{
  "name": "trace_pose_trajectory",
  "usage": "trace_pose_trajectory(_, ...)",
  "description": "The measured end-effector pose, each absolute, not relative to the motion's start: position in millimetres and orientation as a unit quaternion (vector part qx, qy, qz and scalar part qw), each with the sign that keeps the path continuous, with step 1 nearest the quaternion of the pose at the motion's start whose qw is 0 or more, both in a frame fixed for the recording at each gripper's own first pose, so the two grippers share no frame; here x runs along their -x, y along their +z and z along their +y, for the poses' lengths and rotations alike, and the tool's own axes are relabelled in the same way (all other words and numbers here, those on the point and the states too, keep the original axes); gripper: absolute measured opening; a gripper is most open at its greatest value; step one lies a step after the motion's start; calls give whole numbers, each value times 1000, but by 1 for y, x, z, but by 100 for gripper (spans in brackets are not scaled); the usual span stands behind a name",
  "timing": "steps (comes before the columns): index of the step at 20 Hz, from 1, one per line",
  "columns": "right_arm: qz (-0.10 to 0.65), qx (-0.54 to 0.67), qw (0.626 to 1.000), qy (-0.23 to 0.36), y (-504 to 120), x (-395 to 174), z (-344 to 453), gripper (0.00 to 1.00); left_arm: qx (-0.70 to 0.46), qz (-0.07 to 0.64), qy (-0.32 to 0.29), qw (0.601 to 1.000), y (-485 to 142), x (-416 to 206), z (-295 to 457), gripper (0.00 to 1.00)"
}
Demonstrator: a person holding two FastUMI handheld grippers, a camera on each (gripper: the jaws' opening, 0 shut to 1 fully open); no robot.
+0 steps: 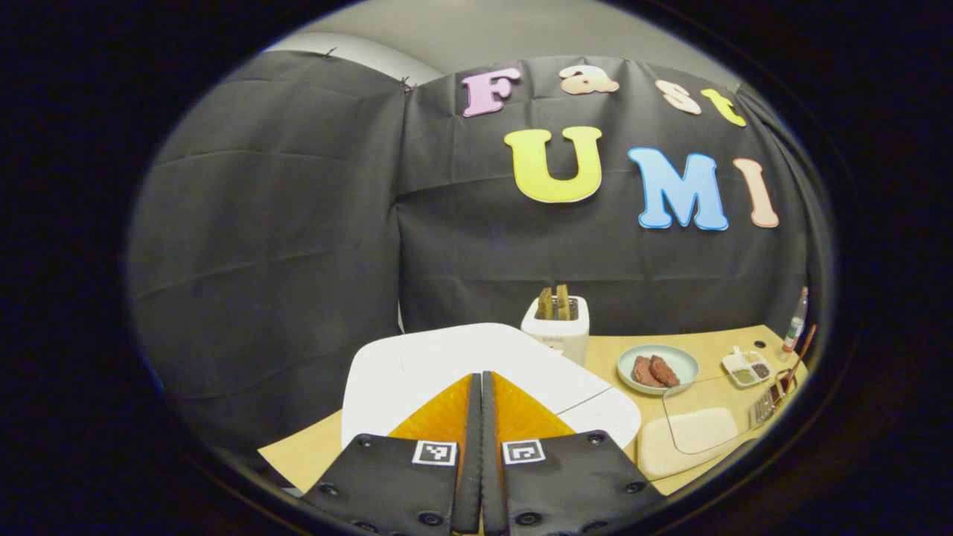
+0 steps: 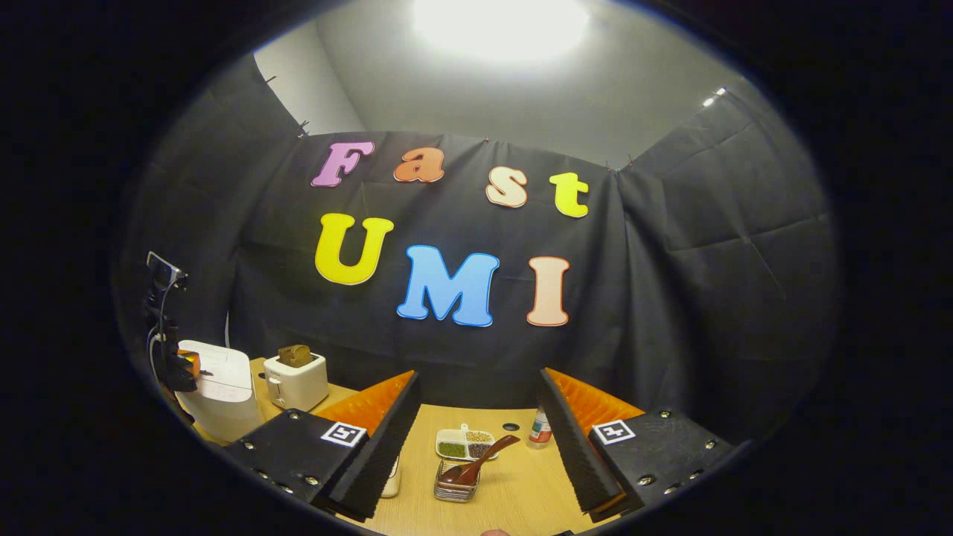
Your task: Close the left gripper, press the button to open the rice cooker; take a wooden spoon from the chopstick holder with the right hand, scoop a spoonful of rice and pour it into the rice cooker, then put the wooden spoon back into the chopstick holder.
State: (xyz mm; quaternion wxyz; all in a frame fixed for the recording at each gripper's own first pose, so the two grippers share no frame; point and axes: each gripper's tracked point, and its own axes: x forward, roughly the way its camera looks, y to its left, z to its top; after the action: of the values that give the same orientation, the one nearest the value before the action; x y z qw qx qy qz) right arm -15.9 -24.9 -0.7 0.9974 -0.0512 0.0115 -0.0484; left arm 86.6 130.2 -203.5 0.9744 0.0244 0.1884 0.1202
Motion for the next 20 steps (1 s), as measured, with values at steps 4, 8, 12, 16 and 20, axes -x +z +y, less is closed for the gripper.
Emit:
trace_pose_trajectory(4, 15, 57, 997, -47, -5, 15, -27, 95, -14, 207, 121, 971, -224, -85, 131, 8)
trace_pose_trajectory(8, 18, 55, 997, -46, -8, 11, -29, 95, -31, 208, 123, 970, -229, -83, 133, 11)
trace_pose_trajectory(12, 17, 40, 998, -43, -11, 7, -31, 95, -31, 208, 122, 970, -222, -85, 133, 8)
trace_pose_trajectory(16, 14, 36, 999, -36, -14, 0, -36, 95, -64, 163, 137, 975, -184, -88, 136, 8)
trace_pose_trajectory(20, 17, 27, 999, -27, -21, -14, -39, 95, -77, 109, 140, 981, -130, -90, 133, 9)
